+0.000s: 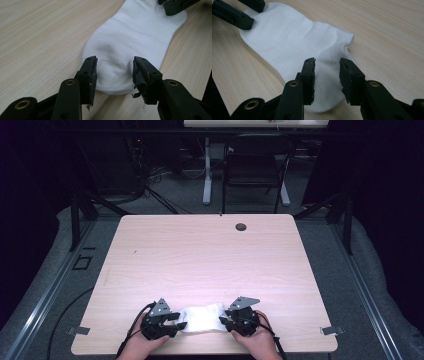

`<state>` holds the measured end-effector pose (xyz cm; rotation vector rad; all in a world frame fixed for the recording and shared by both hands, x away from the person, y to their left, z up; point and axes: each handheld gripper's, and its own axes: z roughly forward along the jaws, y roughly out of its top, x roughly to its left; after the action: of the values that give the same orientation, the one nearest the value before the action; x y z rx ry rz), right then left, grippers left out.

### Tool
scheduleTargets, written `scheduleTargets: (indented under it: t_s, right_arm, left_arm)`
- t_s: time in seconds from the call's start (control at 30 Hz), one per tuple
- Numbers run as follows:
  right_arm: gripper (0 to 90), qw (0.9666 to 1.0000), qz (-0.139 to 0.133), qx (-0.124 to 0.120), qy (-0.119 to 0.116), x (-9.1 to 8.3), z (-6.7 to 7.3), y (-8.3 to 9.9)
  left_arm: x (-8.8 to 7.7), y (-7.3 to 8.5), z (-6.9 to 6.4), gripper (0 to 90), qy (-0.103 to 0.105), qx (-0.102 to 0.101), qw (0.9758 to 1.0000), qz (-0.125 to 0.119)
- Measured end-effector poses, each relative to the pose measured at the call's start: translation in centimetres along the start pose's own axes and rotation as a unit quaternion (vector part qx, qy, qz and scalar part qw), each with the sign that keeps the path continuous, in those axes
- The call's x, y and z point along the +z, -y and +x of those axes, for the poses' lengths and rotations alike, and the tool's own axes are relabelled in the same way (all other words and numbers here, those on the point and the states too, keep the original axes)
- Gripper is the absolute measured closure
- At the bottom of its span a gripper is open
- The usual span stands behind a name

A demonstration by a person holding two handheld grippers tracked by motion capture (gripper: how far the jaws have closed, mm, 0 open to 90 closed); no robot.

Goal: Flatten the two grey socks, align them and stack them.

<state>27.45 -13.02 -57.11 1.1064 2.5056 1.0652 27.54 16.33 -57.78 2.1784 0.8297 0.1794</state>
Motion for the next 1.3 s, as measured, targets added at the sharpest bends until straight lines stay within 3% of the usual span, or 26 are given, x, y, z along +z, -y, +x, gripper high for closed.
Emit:
scheduleTargets:
  t_s: [0.2,0.23,0.37,1.3]
  right_arm:
    - [66.4,1.0,0.003,-0.004,0.003,0.0,0.1,0.2]
    - [66.5,1.0,0.001,-0.004,0.002,0.1,0.2,0.3]
    - [66.5,1.0,0.002,-0.006,0.004,0.0,0.2,0.4]
    - [65.7,0.9997,-0.013,0.017,0.01,1.0,-0.9,-0.5]
  left_arm:
    - [0.0,0.2,-0.1,54.3,-0.004,0.014,0.9999,-0.005]
    - [0.0,0.5,-0.2,54.2,-0.006,0.027,0.9996,-0.009]
    - [0.0,0.5,-0.1,54.3,-0.007,0.029,0.9995,-0.01]
    - [1.0,-0.5,1.7,54.4,-0.018,-0.001,0.9995,-0.027]
